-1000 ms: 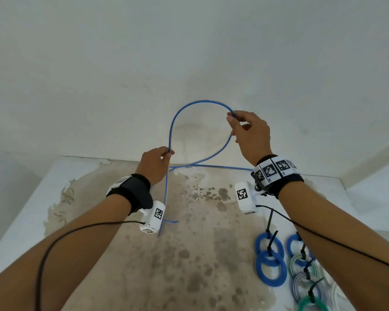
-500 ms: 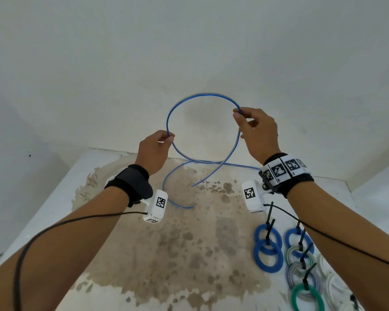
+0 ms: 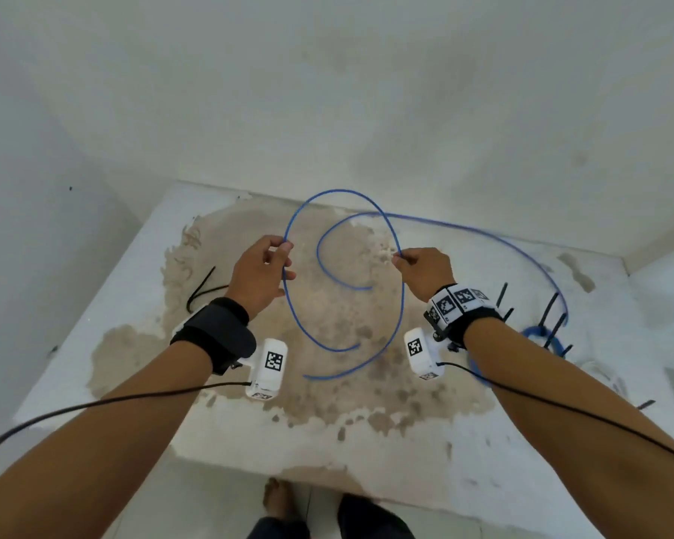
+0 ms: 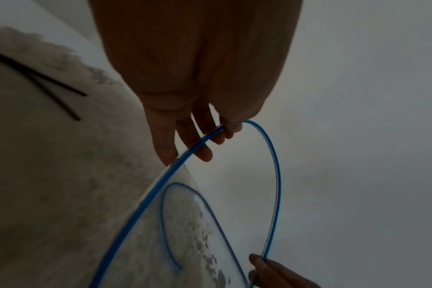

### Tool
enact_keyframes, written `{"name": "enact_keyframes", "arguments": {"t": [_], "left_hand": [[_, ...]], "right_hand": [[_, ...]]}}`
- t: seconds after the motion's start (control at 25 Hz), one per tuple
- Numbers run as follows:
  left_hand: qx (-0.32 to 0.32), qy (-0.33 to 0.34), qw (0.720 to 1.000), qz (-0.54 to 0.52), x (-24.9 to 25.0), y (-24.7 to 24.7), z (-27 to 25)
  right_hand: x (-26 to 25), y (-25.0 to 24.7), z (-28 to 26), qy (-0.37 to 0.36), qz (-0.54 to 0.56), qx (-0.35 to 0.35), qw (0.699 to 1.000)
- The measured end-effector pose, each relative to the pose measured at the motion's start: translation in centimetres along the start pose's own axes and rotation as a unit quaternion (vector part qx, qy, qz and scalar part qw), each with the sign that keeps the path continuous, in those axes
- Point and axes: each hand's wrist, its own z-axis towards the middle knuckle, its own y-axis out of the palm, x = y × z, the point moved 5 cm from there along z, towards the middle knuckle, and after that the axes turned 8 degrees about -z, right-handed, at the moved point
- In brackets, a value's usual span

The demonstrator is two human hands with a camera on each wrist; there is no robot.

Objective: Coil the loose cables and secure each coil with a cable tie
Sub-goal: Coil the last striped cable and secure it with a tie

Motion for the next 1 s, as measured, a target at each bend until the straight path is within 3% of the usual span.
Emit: {"name": "enact_keyframes", "arguments": {"t": [0.12, 0.2, 0.32, 0.4, 0.44, 0.56, 0.64, 0.72, 0.84, 1.0], "left_hand": [[-0.012, -0.061, 0.998, -0.033, -3.5, -1.9, -1.5], [-0.02, -0.082, 0.995, -0.055, -4.5, -2.5, -2.0], [-0.016, -0.109, 0.988, -0.105, -4.9, -2.9, -2.0], [-0.023, -0.12, 0.982, -0.143, -4.2, -2.7, -2.1], [-0.027, -0.125, 0.978, -0.162, -3.9, -2.6, -2.1], [-0.023, -0.152, 0.974, -0.164, -3.2, -2.3, -1.8], [0.007, -0.104, 0.994, -0.012, -2.7, -3.0, -1.0], [0.011, 0.021, 0.989, 0.144, -1.1, -3.0, -0.7], [-0.049, 0.165, 0.979, 0.104, 1.2, -1.9, -3.2], [-0.158, 0.21, 0.963, 0.054, 1.3, -0.9, -6.7]], "right_hand": [[0.2, 3.7, -1.5, 0.058, 0.039, 0.015, 0.997], [-0.9, 5.6, -3.4, 0.023, 0.066, 0.016, 0.997], [-2.7, 10.9, -8.4, -0.078, 0.05, -0.125, 0.988], [-3.0, 14.0, -11.7, -0.078, 0.01, -0.205, 0.976], [-3.1, 14.6, -12.4, -0.068, 0.0, -0.18, 0.981], [-4.2, 12.5, -13.3, -0.067, 0.082, -0.011, 0.994], [-5.1, 9.6, -14.0, -0.096, 0.149, 0.073, 0.982], [-6.0, 6.6, -14.8, -0.11, 0.189, 0.119, 0.969], [-6.7, 3.4, -15.4, -0.079, 0.256, 0.163, 0.949], [-7.6, 1.4, -15.5, -0.023, 0.399, 0.172, 0.9]]}}
